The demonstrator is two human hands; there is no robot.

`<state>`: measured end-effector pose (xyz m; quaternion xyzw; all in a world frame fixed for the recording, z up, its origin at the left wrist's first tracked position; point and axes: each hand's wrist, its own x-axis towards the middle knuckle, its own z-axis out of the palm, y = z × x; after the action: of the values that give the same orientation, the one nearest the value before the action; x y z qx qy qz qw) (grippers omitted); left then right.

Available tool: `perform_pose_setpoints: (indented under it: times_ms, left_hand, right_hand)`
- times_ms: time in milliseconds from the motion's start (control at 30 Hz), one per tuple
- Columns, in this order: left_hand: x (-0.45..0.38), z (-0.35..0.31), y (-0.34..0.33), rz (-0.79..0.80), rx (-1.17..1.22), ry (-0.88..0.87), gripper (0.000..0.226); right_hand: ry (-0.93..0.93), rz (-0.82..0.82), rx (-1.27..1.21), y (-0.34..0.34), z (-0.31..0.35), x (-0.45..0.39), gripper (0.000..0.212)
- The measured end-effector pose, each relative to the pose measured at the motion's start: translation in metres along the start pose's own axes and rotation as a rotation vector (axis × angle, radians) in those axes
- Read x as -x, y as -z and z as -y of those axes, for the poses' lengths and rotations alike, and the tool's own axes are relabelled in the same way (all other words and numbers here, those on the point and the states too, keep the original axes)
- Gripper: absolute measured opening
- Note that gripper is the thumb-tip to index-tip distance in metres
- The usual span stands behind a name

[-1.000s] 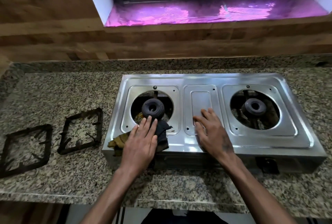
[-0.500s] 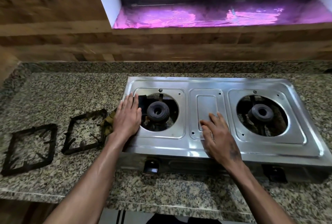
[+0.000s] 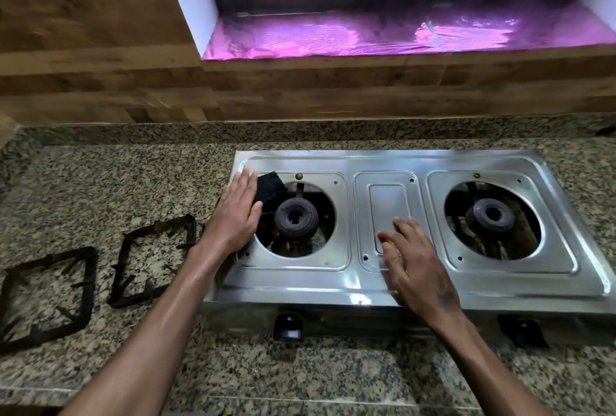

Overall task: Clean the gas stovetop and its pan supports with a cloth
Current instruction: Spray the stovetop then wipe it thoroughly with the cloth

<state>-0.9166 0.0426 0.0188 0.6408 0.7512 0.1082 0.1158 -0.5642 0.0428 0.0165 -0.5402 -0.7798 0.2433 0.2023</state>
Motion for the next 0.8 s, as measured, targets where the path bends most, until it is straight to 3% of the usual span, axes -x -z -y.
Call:
perform_pose_setpoints:
  times_ms: [133, 300, 633, 800]
  left_hand:
    - [0.013, -0.010, 0.012, -0.257, 0.041, 0.056, 0.052]
    - [0.012, 0.008, -0.008, 0.012, -0.117, -0.037, 0.059]
    - [-0.091, 0.009, 0.005, 0.096, -0.123, -0.165, 0.065]
    - [-0.116, -0.029, -0.004, 0.184, -0.067, -0.299, 0.054]
  right_hand:
    - [0.009, 0.007, -0.002, -0.001, -0.002, 0.000, 0.032]
    - [0.005, -0.006, 0.002, -0.001, -0.002, -0.001, 0.036]
    - [-0.003, 0.008, 0.053, -0.003, -0.001, -0.004, 0.034]
    - [-0.028, -0.058, -0.014, -0.002, -0.002, -0.002, 0.053]
